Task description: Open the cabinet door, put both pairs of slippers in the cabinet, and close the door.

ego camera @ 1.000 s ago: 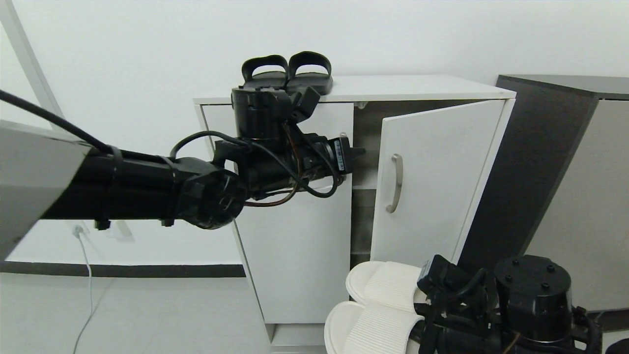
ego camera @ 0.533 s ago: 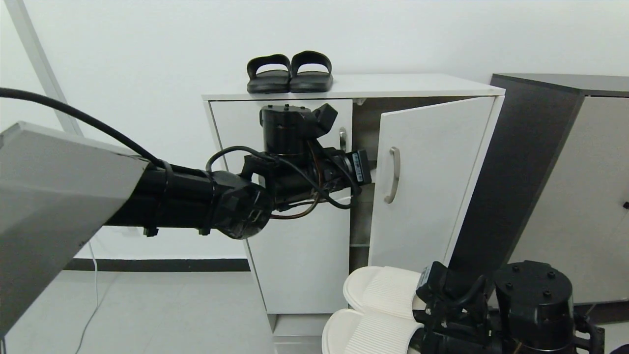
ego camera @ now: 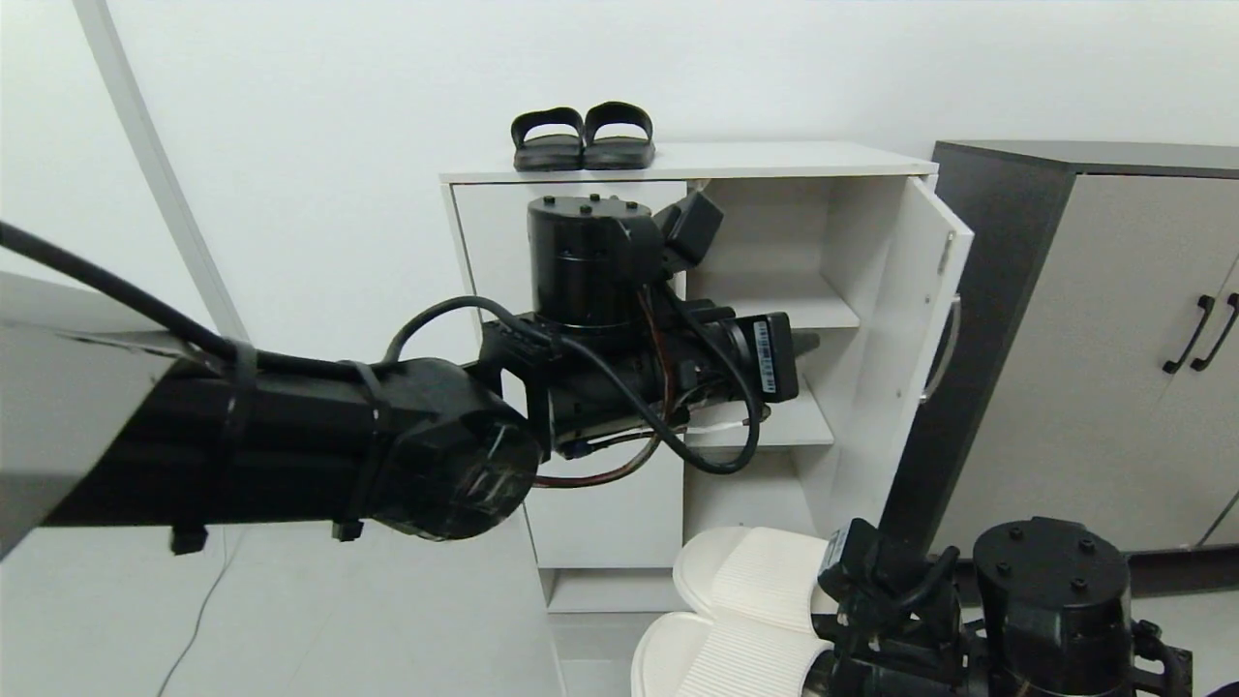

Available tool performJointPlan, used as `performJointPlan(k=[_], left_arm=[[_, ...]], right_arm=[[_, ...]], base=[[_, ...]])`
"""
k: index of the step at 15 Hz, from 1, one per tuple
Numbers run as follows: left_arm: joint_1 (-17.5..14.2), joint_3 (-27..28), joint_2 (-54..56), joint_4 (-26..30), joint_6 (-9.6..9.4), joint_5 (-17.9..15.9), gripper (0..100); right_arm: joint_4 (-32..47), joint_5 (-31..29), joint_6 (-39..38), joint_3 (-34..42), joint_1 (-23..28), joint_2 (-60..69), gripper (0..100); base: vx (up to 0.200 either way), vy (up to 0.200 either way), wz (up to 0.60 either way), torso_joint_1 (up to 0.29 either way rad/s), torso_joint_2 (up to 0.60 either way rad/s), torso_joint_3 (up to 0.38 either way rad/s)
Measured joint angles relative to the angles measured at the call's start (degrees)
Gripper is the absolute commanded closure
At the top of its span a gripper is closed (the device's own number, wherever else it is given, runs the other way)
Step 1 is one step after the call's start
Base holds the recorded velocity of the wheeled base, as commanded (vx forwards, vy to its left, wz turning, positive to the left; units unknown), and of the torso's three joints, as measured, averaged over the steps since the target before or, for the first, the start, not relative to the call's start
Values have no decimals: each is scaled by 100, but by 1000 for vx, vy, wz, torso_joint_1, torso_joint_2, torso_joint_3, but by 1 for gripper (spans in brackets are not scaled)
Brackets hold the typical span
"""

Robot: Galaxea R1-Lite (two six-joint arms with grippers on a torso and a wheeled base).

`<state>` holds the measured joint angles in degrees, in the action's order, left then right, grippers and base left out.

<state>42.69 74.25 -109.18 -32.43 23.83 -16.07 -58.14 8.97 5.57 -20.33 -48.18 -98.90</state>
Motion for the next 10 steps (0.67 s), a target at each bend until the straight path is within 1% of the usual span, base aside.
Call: performJointPlan(k=[1,3,5,7,8,9,10], left_arm=[[-61,-118,111,-22,-2,50,100],[-227,-634,540,-17,-5,151,100],[-350,-1379,1218,-13,-7,193,100],[-422,-2186,2189,44,-7,247,100],[-449,-2619,2831,165,-11,345,100],[-469,-2983,3473,399,-33,499,100],[-501,-3310,4133,747,-106,670,100]], right_arm=[[-2,-5,-2,-2,-5,1,100],[0,-22,-16,-41,44,1,100],[-2,-16,-29,-105,132,-16,100],[-2,-20,-32,-166,226,-41,100],[-2,-22,-32,-183,232,-49,100],[-5,-22,-32,-193,240,-57,100],[-2,-20,-32,-194,251,-62,100]], base=[[0,0,0,0,0,0],[0,0,0,0,0,0],[0,0,0,0,0,0],[0,0,0,0,0,0],[0,0,0,0,0,0],[0,0,0,0,0,0],[0,0,0,0,0,0]])
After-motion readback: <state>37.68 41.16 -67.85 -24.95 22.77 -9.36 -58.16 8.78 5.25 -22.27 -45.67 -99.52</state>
